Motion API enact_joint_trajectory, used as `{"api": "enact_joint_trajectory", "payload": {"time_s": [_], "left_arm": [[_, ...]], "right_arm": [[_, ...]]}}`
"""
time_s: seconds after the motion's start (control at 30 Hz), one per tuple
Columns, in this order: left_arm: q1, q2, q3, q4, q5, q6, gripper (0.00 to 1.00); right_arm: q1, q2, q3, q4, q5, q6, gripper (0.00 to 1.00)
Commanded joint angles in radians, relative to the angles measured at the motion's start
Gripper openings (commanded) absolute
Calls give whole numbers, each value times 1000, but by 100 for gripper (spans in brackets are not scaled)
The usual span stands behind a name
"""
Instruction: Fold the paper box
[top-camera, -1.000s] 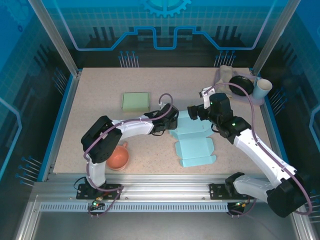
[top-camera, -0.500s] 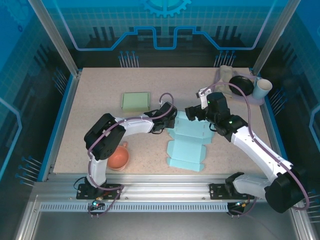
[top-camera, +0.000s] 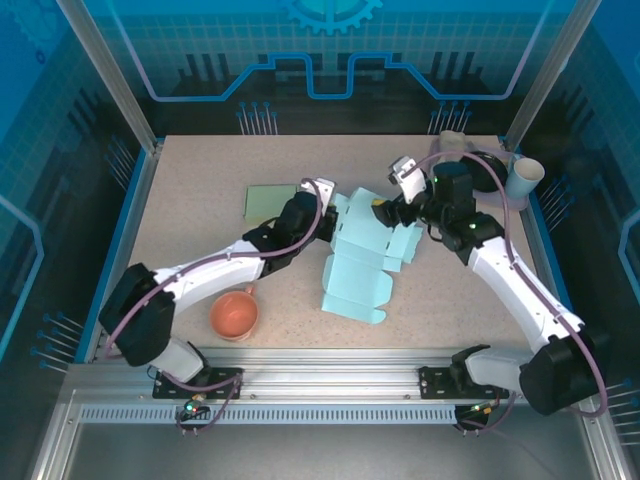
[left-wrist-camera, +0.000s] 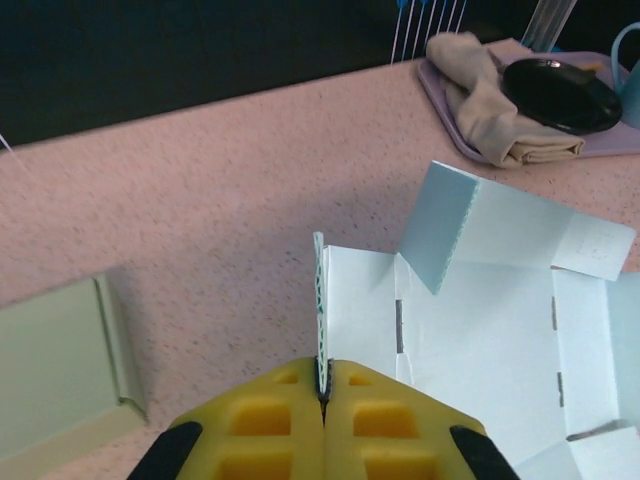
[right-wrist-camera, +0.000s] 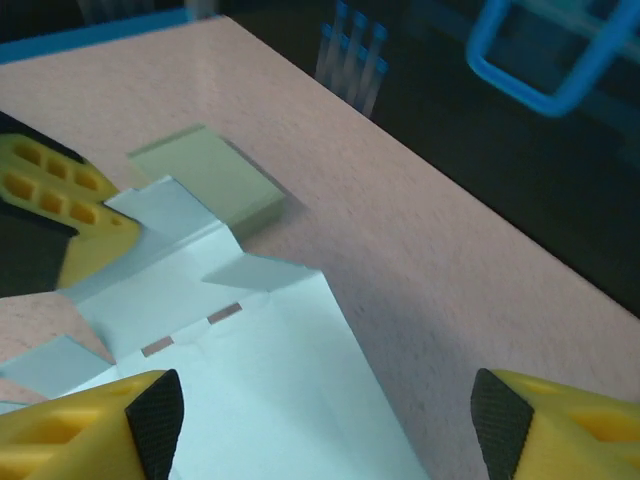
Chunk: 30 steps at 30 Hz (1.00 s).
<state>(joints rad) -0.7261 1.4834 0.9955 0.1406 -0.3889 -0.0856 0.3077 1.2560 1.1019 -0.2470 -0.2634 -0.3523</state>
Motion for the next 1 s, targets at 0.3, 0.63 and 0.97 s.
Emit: {"api": "enact_joint_trajectory", "payload": {"time_s": [0.3,0.63,0.97], "left_arm": [[6,-222,-249,222,-21,148,0],[7,-281,-290,235,-30,154,0],[9,-287,-295,238,-38,152,0]], "right_arm": [[-22,256,257,-434,-209,-699,79],[-43,380,362,-541,-175,-746,70],[-44,390,386,-620,-156,-783,56]]}}
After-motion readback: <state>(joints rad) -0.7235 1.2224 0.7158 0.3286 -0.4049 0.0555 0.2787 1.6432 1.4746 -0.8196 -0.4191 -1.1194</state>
